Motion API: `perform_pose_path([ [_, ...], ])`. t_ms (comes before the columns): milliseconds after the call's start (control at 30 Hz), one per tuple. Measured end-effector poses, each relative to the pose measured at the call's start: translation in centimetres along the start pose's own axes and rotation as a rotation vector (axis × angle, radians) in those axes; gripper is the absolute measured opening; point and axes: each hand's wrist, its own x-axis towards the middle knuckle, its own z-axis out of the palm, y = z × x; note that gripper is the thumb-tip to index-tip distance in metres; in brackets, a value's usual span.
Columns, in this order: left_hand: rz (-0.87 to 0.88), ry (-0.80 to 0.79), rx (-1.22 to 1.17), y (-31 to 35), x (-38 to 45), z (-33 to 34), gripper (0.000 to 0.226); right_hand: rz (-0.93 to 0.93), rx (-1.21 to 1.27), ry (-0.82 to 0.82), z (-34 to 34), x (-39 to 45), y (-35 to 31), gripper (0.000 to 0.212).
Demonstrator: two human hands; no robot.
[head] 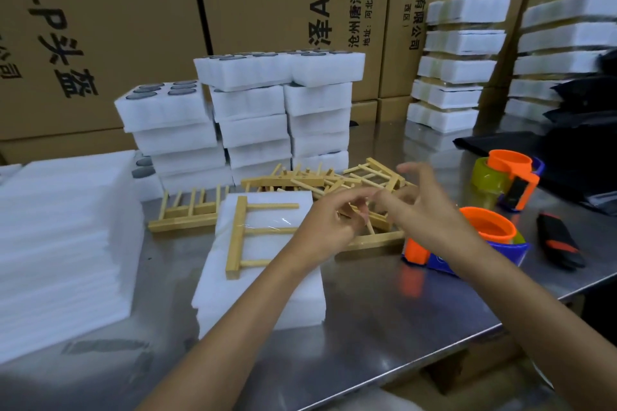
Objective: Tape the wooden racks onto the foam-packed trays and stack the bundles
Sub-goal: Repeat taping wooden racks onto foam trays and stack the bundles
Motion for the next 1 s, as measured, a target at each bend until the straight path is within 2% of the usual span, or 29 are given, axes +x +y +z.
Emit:
perform_pose_path([
  [67, -0.008, 0.001, 0.050, 0.0, -0.1, 0.2, 0.048, -0.015, -0.024, -0.010, 0.9, 0.0, 0.0, 0.043],
  [133, -0.054, 0.059, 0.067, 0.4, -0.4, 0.0, 0.046, -0.111, -0.201, 0.038, 1.4, -0.3, 0.7, 0.043],
  [267, -0.077, 0.347, 0.310, 1.5, -1.5, -3.5, 0.042, -0.232, -0.535, 0.042, 2.9, -1.0, 2.7, 0.044],
  [333, -0.101, 0.480, 0.395, 1.5, -2.7, -7.0, 0.038, -0.287, -0.686, 0.034, 3.8, -1.3, 3.2, 0.033],
  [400, -0.226, 0.588, 0.367, 0.7, -4.6, -10.6, 0.034, -0.325, -0.844, -0.002, 4.7, -1.4, 3.1, 0.019],
  [467, -0.440, 0.647, 0.264, -0.6, -7.0, -13.1, 0.029, -0.316, -0.940, -0.036, 5.7, -1.5, 2.9, 0.014],
  [567, -0.672, 0.522, 0.128, -2.7, -10.4, -13.9, 0.018, -0.324, -0.951, -0.039, 7.1, -1.6, 3.0, 0.016],
  [633, -0.720, 0.406, 0.047, -3.4, -12.0, -13.5, 0.031, -0.336, -0.888, 0.007, 8.0, -1.9, 2.8, 0.018],
  [667, -0.730, 0.370, 0.020, -3.5, -12.4, -13.2, 0.037, -0.313, -0.846, 0.026, 8.3, -1.9, 2.7, 0.027],
  [767, -0.752, 0.383, 0.014, -3.6, -12.6, -12.6, 0.051, -0.220, -0.803, 0.011, 9.2, -1.7, 1.9, 0.053],
  [900, -0.785, 0.363, -0.003, -3.6, -12.4, -12.1, 0.061, -0.177, -0.880, -0.061, 9.7, -1.2, 1.1, 0.053],
  [1000, -0.777, 0.362, -0.123, -3.6, -12.7, -11.5, 0.053, -0.132, -0.840, -0.130, 9.9, -1.3, 1.0, 0.049],
])
